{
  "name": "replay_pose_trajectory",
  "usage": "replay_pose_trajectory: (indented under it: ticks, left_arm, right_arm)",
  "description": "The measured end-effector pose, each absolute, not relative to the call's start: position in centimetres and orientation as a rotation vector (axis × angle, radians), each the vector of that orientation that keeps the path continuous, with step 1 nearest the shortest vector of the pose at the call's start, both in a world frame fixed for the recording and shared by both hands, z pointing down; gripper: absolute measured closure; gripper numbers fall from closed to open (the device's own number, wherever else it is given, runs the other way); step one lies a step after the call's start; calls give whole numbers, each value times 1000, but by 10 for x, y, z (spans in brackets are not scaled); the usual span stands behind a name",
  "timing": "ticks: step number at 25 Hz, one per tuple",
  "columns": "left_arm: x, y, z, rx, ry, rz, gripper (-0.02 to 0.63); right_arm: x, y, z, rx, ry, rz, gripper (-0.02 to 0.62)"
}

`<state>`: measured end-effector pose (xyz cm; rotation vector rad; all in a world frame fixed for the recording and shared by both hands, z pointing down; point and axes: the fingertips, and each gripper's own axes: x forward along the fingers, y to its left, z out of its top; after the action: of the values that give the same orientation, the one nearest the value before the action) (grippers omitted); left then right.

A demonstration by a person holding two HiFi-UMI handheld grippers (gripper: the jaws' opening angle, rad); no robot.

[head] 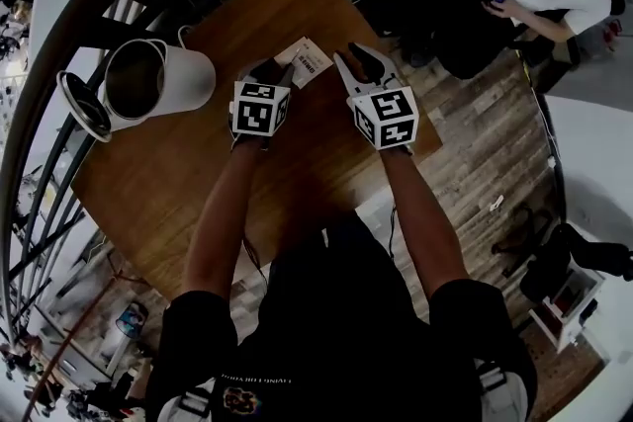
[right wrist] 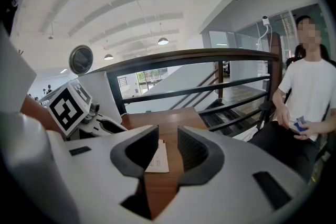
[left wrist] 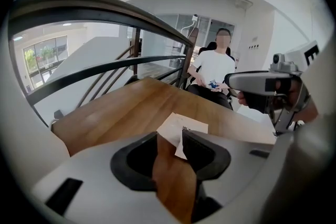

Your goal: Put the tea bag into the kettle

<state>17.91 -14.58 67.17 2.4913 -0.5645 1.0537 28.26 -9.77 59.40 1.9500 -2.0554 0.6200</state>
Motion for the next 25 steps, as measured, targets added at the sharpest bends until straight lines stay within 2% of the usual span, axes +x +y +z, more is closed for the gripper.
replay_pose_trajectory:
  ticks: [7, 10, 13, 25]
  left_arm:
    - [186, -151, 668, 2516, -570, 1055, 477]
    - [186, -151, 666, 2538, -581, 1057, 555]
    - [186, -152, 663, 2549, -585, 1055, 598]
    - [189, -142, 623, 2640, -556, 979, 601]
  right_arm:
    - [286, -94, 597, 1954, -2035, 628, 485]
    - [283, -94, 599, 1948, -2038, 629, 485]
    - [275, -96, 602, 1930, -2052, 638, 485]
    - [244, -100, 603, 1841, -2117, 634, 485]
